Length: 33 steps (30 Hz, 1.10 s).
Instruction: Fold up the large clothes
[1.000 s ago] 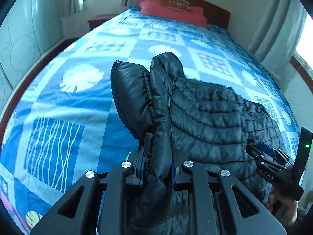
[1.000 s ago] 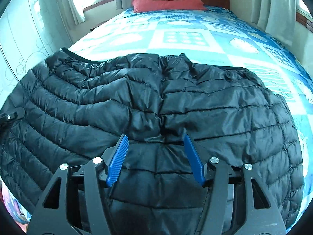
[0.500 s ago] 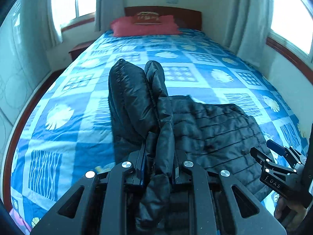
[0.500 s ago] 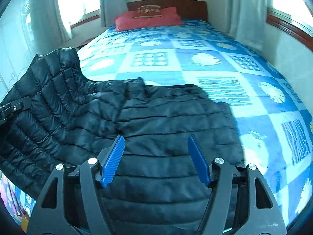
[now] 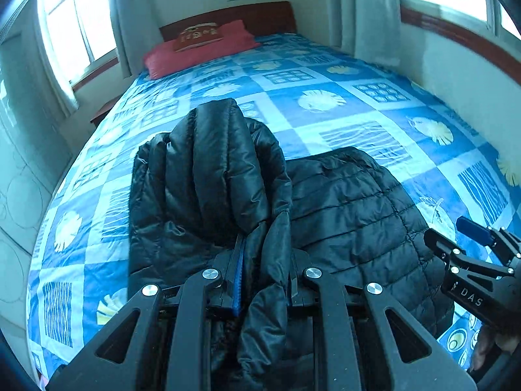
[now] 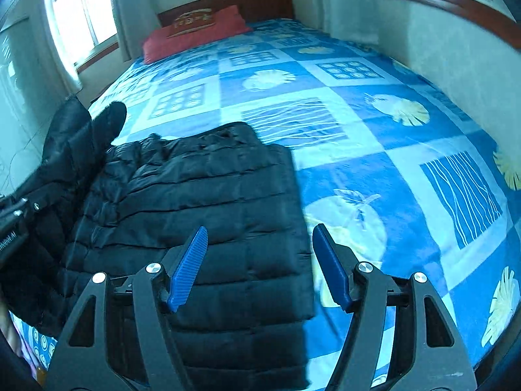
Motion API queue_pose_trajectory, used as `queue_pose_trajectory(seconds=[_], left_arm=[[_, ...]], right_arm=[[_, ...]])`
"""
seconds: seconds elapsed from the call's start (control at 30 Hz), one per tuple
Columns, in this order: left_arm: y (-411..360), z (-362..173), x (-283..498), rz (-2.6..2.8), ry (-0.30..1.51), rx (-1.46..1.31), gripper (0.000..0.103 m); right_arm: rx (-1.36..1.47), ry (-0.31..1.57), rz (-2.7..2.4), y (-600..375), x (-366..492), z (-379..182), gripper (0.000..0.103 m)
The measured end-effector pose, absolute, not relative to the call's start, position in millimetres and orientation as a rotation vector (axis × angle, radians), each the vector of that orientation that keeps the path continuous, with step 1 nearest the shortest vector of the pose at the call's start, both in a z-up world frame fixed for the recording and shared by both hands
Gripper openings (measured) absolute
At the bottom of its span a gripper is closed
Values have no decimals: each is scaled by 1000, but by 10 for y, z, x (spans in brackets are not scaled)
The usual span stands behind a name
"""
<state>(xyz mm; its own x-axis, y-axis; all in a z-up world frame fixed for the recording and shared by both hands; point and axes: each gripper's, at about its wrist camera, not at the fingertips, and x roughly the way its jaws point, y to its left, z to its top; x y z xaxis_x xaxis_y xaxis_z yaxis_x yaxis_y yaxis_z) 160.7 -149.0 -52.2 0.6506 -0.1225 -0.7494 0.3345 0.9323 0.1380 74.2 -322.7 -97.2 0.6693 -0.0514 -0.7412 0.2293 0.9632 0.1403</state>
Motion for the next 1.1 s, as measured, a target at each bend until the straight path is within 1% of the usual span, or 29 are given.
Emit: queue_pose_trajectory(seconds=[0.2,0.37,0.5,0.6,0.8,0.93,1.1], left_arm=[[-1881,-745,1582,-315,863,306,18],[-2095,-981,1562,-360,909,303,18],[-2182,-1084,1494,-363,912,304,18],[-2179,-1039,1455,-366,909,289,19],[-2121,-805,1298,-391,879,235,32],[-2099,-631,1150,-414,839,220,38],[-1961,-393,1007,-447,806,175,38]], right_arm=[[284,829,-192,-3444,719,-982,67],[293,833,-217,-3578,691,-994,67],[297,838,-233,-3644,677,-1013,67],[278,843,-238,-3623,659,-1014,67],[236,829,-232,-3528,572,-887,67],[214,799,-233,-3482,482,-722,67],[189,764,-230,-3374,374,-549,67]])
